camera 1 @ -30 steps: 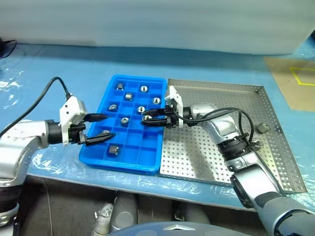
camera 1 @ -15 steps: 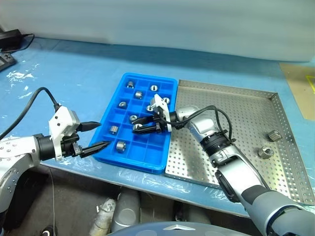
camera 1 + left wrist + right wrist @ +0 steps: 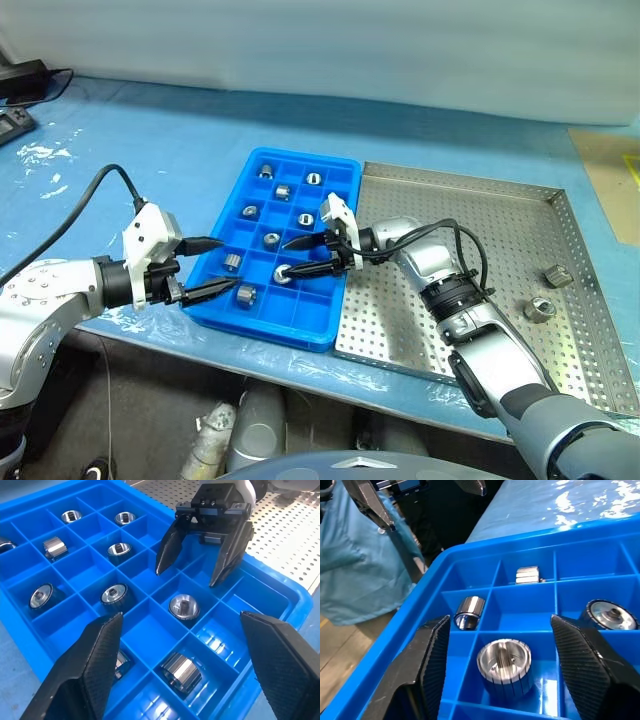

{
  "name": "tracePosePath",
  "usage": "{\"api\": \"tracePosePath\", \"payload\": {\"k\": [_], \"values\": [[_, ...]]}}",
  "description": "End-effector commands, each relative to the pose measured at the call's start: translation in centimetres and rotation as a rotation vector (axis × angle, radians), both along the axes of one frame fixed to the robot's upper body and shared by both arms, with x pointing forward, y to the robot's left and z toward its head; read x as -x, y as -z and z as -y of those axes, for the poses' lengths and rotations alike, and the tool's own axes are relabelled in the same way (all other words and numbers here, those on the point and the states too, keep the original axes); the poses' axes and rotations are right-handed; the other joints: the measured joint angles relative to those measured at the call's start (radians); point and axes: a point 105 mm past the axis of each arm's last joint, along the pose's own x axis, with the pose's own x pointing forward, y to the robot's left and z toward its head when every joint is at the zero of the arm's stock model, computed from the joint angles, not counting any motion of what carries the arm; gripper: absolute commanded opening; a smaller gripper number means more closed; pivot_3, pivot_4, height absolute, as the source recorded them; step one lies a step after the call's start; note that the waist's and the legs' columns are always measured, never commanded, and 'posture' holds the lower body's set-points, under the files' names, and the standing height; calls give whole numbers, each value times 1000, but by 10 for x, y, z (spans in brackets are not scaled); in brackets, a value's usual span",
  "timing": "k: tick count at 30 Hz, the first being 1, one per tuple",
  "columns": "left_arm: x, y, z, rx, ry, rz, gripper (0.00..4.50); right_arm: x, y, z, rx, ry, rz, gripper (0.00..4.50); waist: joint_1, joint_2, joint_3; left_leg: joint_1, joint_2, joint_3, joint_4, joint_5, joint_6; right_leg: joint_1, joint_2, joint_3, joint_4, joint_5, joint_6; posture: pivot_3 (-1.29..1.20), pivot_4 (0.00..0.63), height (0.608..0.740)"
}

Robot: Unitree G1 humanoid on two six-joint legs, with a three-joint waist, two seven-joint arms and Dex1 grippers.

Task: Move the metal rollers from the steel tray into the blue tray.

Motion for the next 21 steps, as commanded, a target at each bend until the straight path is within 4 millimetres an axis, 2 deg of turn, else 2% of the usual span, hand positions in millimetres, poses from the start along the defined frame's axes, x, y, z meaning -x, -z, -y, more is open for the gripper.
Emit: {"api": "tracePosePath", "payload": {"k": [1, 6, 9, 11, 15, 21], "values": [[-3, -6, 3, -18, 37, 30, 3960, -6, -7, 4, -16, 53, 53, 3179, -3, 0, 0, 0, 0, 0, 0, 0, 0, 0, 0, 0, 0, 0, 0, 333, 150, 740], [-9, -7, 13, -6, 93, 35, 3960, -12, -14, 15, -34, 110, 72, 3179, -12, 0, 0, 0, 0, 0, 0, 0, -1, 0, 0, 0, 1, 0, 0, 252, 150, 740], [-24, -7, 26, 18, 151, 45, 3960, -13, -35, 35, -91, 173, 98, 3179, -15, 0, 0, -1, -1, 0, 1, 1, -2, 1, 0, 0, 1, 0, 0, 167, 150, 740], [-31, -5, 33, 23, 183, 46, 3960, -13, -41, 45, -99, 210, 117, 3179, -31, 0, 0, -1, -1, 1, 2, 3, -5, 1, 0, 0, 1, 0, 0, 129, 150, 740], [-53, -5, 59, 56, 244, 88, 3960, -20, -47, 79, -103, 359, 133, 3179, -63, -1, -1, 0, -1, 1, 3, 3, -5, 0, 1, 1, 2, 1, 0, 6, 150, 740], [-70, -3, 115, 113, 442, 90, 3960, -14, -50, 135, -66, 626, 184, 3179, -121, -1, -1, -1, -3, 2, 4, 3, -4, 1, 2, 2, 2, 1, 1, -213, 150, 740]]}}
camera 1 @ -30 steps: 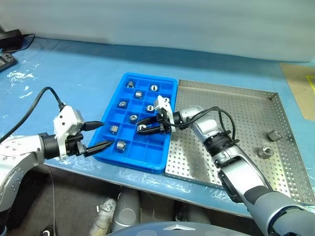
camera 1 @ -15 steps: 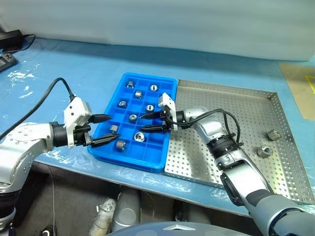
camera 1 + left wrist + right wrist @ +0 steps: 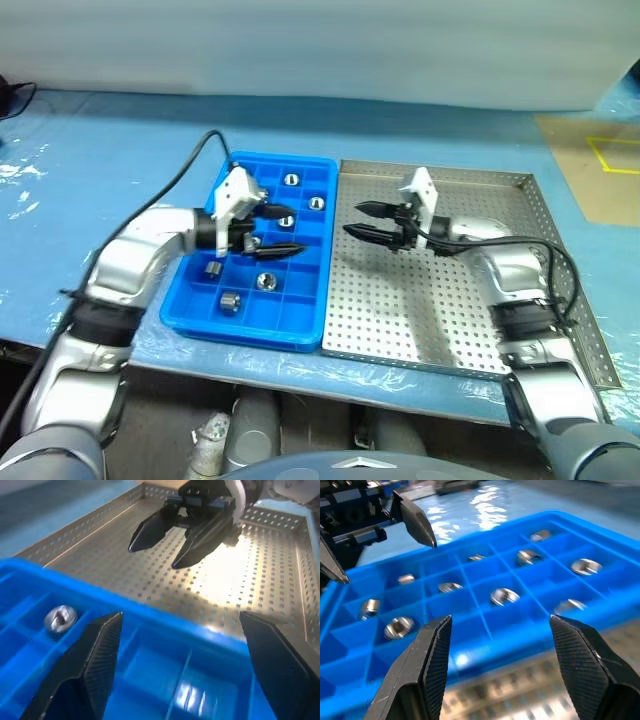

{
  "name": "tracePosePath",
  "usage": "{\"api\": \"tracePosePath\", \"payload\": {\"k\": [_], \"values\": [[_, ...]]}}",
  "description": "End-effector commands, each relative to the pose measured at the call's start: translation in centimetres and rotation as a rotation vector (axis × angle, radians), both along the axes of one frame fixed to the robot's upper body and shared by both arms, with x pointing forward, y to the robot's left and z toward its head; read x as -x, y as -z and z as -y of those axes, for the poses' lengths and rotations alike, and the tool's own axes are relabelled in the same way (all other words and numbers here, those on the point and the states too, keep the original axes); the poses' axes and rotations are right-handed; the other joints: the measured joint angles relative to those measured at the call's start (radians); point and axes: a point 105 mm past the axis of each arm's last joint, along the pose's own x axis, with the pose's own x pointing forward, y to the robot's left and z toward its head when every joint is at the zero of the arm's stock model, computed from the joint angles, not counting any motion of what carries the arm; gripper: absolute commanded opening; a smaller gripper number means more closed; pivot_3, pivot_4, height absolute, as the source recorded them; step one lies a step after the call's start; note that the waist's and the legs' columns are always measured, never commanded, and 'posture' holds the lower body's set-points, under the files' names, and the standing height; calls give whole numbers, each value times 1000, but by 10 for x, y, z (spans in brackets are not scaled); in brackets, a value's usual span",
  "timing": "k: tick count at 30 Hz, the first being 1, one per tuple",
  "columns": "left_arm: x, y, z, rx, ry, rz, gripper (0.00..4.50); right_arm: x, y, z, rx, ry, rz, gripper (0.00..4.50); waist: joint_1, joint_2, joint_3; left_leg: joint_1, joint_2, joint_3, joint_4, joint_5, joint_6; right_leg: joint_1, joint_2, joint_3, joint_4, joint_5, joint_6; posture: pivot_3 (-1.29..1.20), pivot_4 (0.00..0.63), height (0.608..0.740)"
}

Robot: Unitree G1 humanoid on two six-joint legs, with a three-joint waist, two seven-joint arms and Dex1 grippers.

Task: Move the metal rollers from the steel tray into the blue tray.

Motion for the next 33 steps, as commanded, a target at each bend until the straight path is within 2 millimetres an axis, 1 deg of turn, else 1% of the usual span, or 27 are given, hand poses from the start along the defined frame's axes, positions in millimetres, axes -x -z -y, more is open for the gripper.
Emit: {"api": "tracePosePath", "payload": {"k": [1, 5, 7, 10, 12, 14, 16, 18, 21, 26, 29, 32, 33], "values": [[-6, -2, 27, 0, 118, 34, 3960, 3, -19, 30, -13, 168, 90, 3179, -22, 0, 0, 0, -3, 0, 0, 0, 0, 0, 0, 0, 0, 0, 0, -236, 150, 740], [-12, 0, 53, 9, 217, 35, 3960, 5, -19, 69, -3, 395, 128, 3179, -74, 0, 0, 0, -4, 1, 0, -1, 1, 0, 0, 1, -1, 0, 0, -347, 150, 740], [-10, 2, 64, 6, 274, 35, 3960, 13, -18, 85, -2, 474, 131, 3179, -95, 0, 0, 1, -4, 1, 1, -1, 3, 0, 0, 1, -1, 0, 0, -388, 150, 740], [-6, 3, 73, 13, 328, 30, 3960, 27, -15, 97, 3, 524, 122, 3179, -122, 0, 0, 1, -4, 1, 2, -2, 10, 1, 0, 2, -2, 0, 0, -439, 150, 740], [-5, 5, 79, 13, 353, 26, 3960, 42, -2, 112, 49, 580, 91, 3179, -132, 0, 0, 1, -4, 1, 2, -3, 12, 1, 0, 2, -2, 0, 0, -457, 150, 740], [-4, 7, 81, 13, 372, 19, 3960, 55, 7, 122, 58, 614, 56, 3179, -134, 0, 0, 2, -4, 1, 3, -4, 13, 3, 0, 2, -3, 0, 0, -471, 150, 740], [-2, 8, 82, 15, 384, 13, 3960, 61, 12, 128, 73, 639, 44, 3179, -143, 1, 0, 3, -4, 1, 4, -5, 15, 6, 0, 2, -5, 0, 0, -478, 150, 740], [-2, 9, 82, 16, 389, 10, 3960, 65, 14, 128, 63, 646, 31, 3179, -152, 1, 0, 4, -4, 1, 6, -7, 15, 8, -1, 2, -5, 0, 0, -477, 150, 740], [-3, 9, 82, 14, 381, 23, 3960, 63, 25, 127, 102, 652, 22, 3179, -161, 0, 0, 8, -4, 1, 9, -9, 15, 13, -1, 1, -6, 0, 0, -460, 150, 740], [-6, 9, 76, 10, 357, 25, 3960, 54, 32, 135, 113, 682, 15, 3179, -160, 1, 0, 7, -4, 1, 10, -10, 16, 14, -2, 2, -6, 0, 1, -426, 150, 740], [-5, 11, 72, 9, 342, 21, 3960, 49, 41, 147, 123, 722, -3, 3179, -160, 1, 0, 6, -4, 1, 10, -11, 18, 14, -2, 1, -8, 0, 1, -407, 150, 740], [-3, 14, 69, 7, 327, 15, 3960, 43, 51, 168, 148, 807, -6, 3179, -159, 1, 0, 5, -4, 1, 10, -11, 21, 14, -3, 1, -10, 0, 1, -389, 150, 740], [-3, 15, 68, 5, 323, 14, 3960, 42, 52, 171, 145, 818, -8, 3179, -159, 1, 0, 4, -4, 1, 10, -11, 23, 14, -3, 1, -10, 0, 1, -386, 150, 740]]}}
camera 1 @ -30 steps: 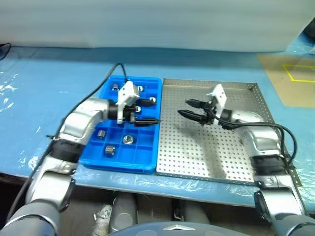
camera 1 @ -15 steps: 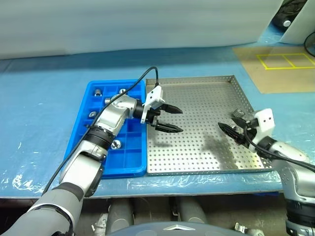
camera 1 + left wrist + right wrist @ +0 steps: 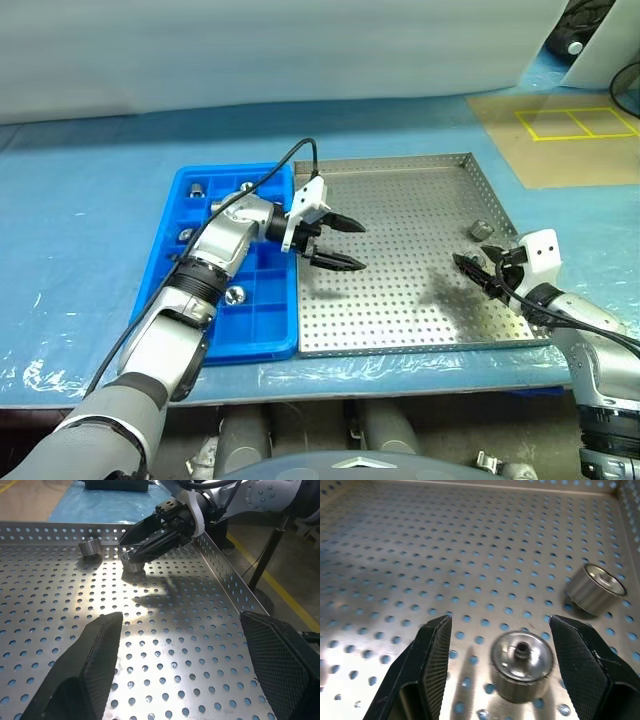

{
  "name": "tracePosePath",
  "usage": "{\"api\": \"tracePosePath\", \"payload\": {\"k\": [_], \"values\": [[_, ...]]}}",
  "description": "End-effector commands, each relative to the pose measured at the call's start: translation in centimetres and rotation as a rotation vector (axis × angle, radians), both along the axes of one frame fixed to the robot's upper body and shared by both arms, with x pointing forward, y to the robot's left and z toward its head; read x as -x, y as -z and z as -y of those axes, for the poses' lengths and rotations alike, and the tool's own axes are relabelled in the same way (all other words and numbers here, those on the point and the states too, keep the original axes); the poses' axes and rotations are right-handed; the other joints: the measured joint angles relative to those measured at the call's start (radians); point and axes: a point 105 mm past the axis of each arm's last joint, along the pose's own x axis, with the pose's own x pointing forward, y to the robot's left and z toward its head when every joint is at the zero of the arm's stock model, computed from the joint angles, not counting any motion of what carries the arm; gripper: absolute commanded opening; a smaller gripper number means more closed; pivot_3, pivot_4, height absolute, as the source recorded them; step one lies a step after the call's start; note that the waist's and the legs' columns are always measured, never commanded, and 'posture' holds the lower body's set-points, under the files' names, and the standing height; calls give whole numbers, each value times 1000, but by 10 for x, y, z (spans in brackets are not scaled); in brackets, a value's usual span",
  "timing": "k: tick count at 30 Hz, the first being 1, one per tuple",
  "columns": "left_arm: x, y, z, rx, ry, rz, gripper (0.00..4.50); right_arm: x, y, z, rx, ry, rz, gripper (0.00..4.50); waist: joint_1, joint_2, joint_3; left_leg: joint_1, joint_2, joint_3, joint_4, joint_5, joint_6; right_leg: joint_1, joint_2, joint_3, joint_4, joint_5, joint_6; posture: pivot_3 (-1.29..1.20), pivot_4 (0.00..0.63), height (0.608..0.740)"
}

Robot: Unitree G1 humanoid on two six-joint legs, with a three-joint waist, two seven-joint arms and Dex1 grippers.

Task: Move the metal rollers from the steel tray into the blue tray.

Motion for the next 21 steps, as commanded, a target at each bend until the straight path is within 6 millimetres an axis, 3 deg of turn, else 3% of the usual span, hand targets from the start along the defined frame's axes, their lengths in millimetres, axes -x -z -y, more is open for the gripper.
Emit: {"api": "tracePosePath", "payload": {"k": [1, 12, 16, 17, 18, 19, 21], "values": [[2, -9, -3, 20, -8, 36, 3960, -5, -5, 17, 44, 49, 37, 3179, 0, 0, 0, -1, 0, 0, 0, 0, 1, 0, 0, 0, -1, 0, 0, -380, 150, 740], [-1, -9, -13, 1, -47, 39, 3960, -15, 16, -8, 29, -27, -6, 3179, 1, 0, 0, 0, 1, 0, 0, -1, 0, 0, -1, 0, -1, 0, 0, -347, 150, 740], [0, -9, -16, -9, -51, 40, 3960, -17, 20, -7, 47, -16, -17, 2375, 2, 0, 0, 0, 1, 0, 0, -1, 1, 0, -1, 0, -1, 0, 0, -338, 150, 740], [1, -9, -17, -12, -51, 39, 3960, -17, 20, -8, 41, -22, -15, 2375, 2, 0, 0, 0, 1, 0, 0, -1, 1, 0, -1, 0, -1, 0, 0, -338, 150, 740], [2, -8, -18, -21, -46, 33, 3960, -17, 17, -14, 19, -49, -7, 2375, 2, 0, 0, 0, 1, 0, 0, -1, 1, 0, -1, 0, -1, 0, 0, -335, 150, 740], [4, -7, -20, -28, -42, 29, 3960, -17, 15, -18, 1, -70, -1, 1931, 2, 0, 0, 0, 1, 0, 0, -1, 1, 0, -1, 0, -1, 0, 0, -334, 150, 740], [9, -4, -24, -48, -22, 19, 3960, -17, 16, -25, 15, -99, -12, 1752, 0, 0, 0, 0, 1, 0, 0, -2, -1, 0, -1, 0, -1, 0, 0, -332, 150, 740]]}}
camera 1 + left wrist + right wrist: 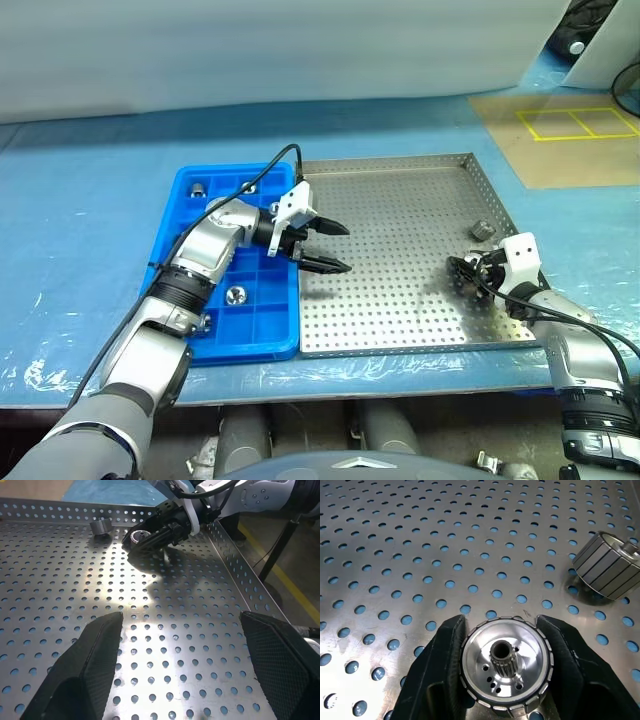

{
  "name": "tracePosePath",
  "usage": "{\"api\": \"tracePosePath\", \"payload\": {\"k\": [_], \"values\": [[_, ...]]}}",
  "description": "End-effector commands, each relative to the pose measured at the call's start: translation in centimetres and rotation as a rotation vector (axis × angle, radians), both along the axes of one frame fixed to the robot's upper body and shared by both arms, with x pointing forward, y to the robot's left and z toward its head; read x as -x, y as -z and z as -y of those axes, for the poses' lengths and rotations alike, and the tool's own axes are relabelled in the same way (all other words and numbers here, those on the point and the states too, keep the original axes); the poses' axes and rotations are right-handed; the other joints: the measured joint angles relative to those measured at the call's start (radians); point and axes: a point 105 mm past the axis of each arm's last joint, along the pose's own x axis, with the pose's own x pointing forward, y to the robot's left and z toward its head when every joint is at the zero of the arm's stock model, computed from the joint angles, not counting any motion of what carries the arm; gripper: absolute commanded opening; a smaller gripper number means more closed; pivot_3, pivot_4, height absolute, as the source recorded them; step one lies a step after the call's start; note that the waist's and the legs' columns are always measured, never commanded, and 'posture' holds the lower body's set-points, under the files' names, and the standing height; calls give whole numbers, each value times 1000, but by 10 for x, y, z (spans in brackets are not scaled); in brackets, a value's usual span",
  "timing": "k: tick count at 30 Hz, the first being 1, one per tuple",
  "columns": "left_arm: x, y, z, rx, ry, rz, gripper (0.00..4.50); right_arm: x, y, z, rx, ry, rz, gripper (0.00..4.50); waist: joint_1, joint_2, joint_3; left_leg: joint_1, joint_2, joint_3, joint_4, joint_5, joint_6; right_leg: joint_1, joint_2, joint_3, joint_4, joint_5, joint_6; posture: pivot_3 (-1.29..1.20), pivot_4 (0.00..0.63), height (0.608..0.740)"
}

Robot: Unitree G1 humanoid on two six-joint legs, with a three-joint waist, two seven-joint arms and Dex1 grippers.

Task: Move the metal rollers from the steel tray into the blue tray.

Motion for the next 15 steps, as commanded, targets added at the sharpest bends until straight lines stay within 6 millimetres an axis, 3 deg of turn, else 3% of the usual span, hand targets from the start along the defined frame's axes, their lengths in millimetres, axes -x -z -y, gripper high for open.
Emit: {"api": "tracePosePath", "payload": {"k": [1, 4, 11, 15], "values": [[9, -6, -6, -9, 42, 19, 3960, -2, -3, -17, 7, -67, 0, 1752, -1, 0, 0, 0, 1, 0, 0, 0, -1, 0, 0, 0, 0, 0, 0, -331, 150, 740], [10, -7, -14, -24, 35, 19, 3960, -6, -10, -32, 7, -124, 14, 1752, -2, 0, 0, 1, 2, 0, 0, 0, -1, 0, 1, 0, 0, 0, 0, -319, 150, 740], [13, -18, -47, -63, -15, 27, 3960, -13, -80, -114, -123, -500, 139, 1752, 1, 5, 3, 3, 4, 2, -2, 1, -5, -2, 2, 0, 4, 1, -1, -219, 150, 740], [11, -28, -66, -68, -99, 43, 3960, -7, -88, -158, -136, -732, 106, 1752, 30, 5, 3, 5, 5, 2, -8, 3, -8, -2, 3, -1, 2, 1, -2, -108, 150, 740]]}}
